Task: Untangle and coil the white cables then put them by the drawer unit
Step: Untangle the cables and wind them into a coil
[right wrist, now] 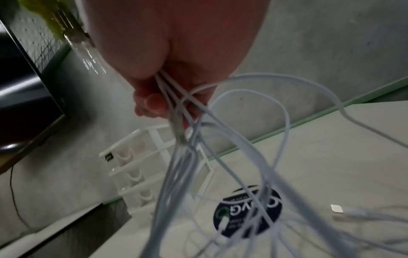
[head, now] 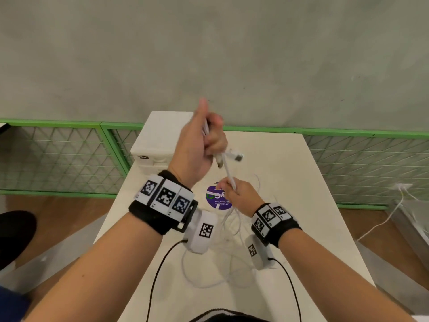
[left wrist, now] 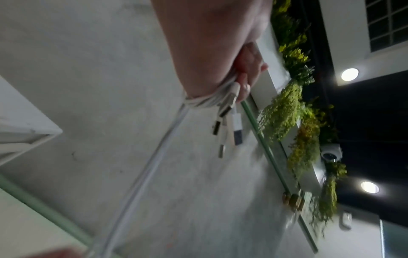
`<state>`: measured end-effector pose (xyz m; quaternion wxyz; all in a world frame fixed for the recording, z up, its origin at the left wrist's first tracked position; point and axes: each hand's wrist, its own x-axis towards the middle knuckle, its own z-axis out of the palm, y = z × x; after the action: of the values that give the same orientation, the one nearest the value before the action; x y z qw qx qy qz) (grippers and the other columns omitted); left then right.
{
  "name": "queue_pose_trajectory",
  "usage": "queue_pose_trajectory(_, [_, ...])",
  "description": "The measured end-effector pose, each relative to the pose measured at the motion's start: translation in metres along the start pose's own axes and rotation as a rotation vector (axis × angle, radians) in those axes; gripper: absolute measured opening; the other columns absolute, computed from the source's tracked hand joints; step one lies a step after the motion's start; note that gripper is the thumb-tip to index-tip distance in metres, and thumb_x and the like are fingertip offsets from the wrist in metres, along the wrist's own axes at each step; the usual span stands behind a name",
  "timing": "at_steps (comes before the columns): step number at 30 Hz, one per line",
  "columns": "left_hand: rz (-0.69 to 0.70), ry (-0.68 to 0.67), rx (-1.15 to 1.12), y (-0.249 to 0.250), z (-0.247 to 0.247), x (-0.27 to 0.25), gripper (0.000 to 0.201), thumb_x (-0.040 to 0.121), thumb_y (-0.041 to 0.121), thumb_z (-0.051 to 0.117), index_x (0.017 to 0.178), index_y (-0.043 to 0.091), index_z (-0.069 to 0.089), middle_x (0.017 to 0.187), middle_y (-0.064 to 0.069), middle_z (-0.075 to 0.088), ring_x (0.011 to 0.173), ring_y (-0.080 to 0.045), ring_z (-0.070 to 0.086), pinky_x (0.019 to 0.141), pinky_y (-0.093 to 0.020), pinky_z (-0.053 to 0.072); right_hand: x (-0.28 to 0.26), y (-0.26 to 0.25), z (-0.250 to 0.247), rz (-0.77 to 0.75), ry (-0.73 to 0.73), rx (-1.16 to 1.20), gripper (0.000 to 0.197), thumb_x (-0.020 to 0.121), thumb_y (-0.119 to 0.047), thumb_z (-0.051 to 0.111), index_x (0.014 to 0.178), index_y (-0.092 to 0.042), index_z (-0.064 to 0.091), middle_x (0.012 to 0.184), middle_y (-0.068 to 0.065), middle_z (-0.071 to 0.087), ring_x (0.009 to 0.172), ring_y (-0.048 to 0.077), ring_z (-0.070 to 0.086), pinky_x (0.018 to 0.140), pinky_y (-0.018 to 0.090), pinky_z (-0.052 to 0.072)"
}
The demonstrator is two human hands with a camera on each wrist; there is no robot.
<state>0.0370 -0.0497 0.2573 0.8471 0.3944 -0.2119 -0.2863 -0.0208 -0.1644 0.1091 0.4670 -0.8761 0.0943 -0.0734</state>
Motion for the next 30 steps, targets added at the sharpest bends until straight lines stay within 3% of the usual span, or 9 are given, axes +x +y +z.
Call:
queue_pose_trajectory(5, [0.286, 0.132, 0.001, 0.031, -0.010, 0.017, 0.042, 0.101, 0.039, 0.030, 0.070, 0.017, 0.049, 0.045, 0.009, 0.033, 0.039, -0.007, 0.030, 0.045, -0.020, 0.022, -0.026, 0.021, 0.007, 0.030, -0.138, -0.139, 0.024, 0.097, -0.026, 0.040, 0.079, -0.024, 0.055, 0.065, -0.006, 0.060, 0.057, -0.001, 0.051, 0.062, 0.021, 0.038])
queue_pose_trajectory(10, [0.530, 0.166, 0.948, 0.014, -0.047, 0.021, 0.027, 0.097, 0.026, 0.043, 0.073, 0.016, 0.044, 0.058, 0.005, 0.035, 0.048, -0.010, 0.032, 0.047, -0.023, 0.029, -0.025, 0.013, -0.001, -0.048, -0.154, -0.190, 0.032, 0.098, -0.032, 0.035, 0.069, -0.029, 0.050, 0.069, -0.001, 0.059, 0.060, 0.010, 0.053, 0.065, 0.023, 0.041])
queue_pose_trajectory(13, [0.373, 0.142, 1.459, 0.002, -0.076, 0.023, 0.031, 0.099, 0.028, 0.043, 0.078, 0.008, 0.052, 0.054, 0.001, 0.040, 0.044, -0.014, 0.037, 0.049, -0.029, 0.034, -0.025, 0.012, -0.014, -0.066, -0.115, -0.158, 0.031, 0.097, -0.033, 0.037, 0.072, -0.022, 0.054, 0.068, -0.002, 0.060, 0.066, 0.017, 0.056, 0.069, 0.033, 0.044])
queue_pose_trajectory(16, [0.208, 0.146, 1.634, -0.010, -0.101, 0.024, 0.043, 0.098, 0.033, 0.041, 0.073, 0.001, 0.055, 0.049, -0.005, 0.042, 0.043, -0.021, 0.040, 0.051, -0.037, 0.036, -0.027, 0.009, -0.023, -0.112, -0.090, -0.120, 0.031, 0.095, -0.033, 0.039, 0.066, -0.037, 0.048, 0.061, -0.011, 0.054, 0.059, 0.004, 0.052, 0.062, 0.024, 0.041])
queue_pose_trajectory(20, [-0.179, 0.033, 1.789, -0.029, -0.112, 0.018, 0.045, 0.098, 0.037, 0.039, 0.063, 0.010, 0.047, 0.055, -0.006, 0.051, 0.047, -0.018, 0.044, 0.054, -0.030, 0.039, -0.021, -0.002, -0.029, -0.142, -0.024, -0.041, 0.029, 0.094, -0.032, 0.039, 0.067, -0.034, 0.049, 0.063, 0.001, 0.056, 0.058, 0.013, 0.050, 0.063, 0.031, 0.042])
queue_pose_trajectory(24, [-0.495, -0.101, 1.572, -0.037, -0.111, 0.004, 0.048, 0.099, 0.039, 0.038, 0.064, 0.008, 0.052, 0.051, -0.005, 0.058, 0.039, -0.016, 0.047, 0.047, -0.024, 0.040, -0.017, -0.002, -0.035, -0.117, 0.029, 0.016, 0.029, 0.094, -0.030, 0.039, 0.069, -0.028, 0.053, 0.063, 0.006, 0.059, 0.059, 0.016, 0.051, 0.065, 0.037, 0.046])
queue_pose_trajectory(26, [-0.569, -0.141, 1.365, -0.036, -0.108, -0.004, 0.049, 0.097, 0.044, 0.039, 0.070, 0.006, 0.055, 0.045, -0.005, 0.053, 0.034, -0.016, 0.042, 0.039, -0.021, 0.037, -0.014, 0.004, -0.039, -0.082, 0.069, 0.024, 0.029, 0.096, -0.023, 0.040, 0.071, -0.021, 0.055, 0.060, -0.001, 0.057, 0.059, 0.015, 0.051, 0.067, 0.039, 0.046])
queue_pose_trajectory(28, [-0.615, -0.209, 1.236, -0.035, -0.101, -0.009, 0.059, 0.092, 0.058, 0.038, 0.074, 0.007, 0.060, 0.041, -0.001, 0.045, 0.034, -0.015, 0.037, 0.040, -0.021, 0.034, -0.011, 0.010, -0.041, -0.046, 0.096, 0.018, 0.028, 0.095, -0.019, 0.040, 0.072, -0.019, 0.056, 0.059, -0.005, 0.057, 0.058, 0.014, 0.051, 0.068, 0.039, 0.045])
queue_pose_trajectory(30, [-0.630, -0.292, 1.197, -0.041, -0.094, -0.013, 0.052, 0.087, 0.058, 0.050, 0.076, 0.008, 0.059, 0.042, 0.003, 0.040, 0.037, -0.013, 0.033, 0.043, -0.022, 0.029, -0.008, 0.018, -0.043, -0.011, 0.119, -0.006, 0.029, 0.095, -0.018, 0.040, 0.071, -0.023, 0.055, 0.061, -0.003, 0.057, 0.059, 0.016, 0.052, 0.068, 0.040, 0.046])
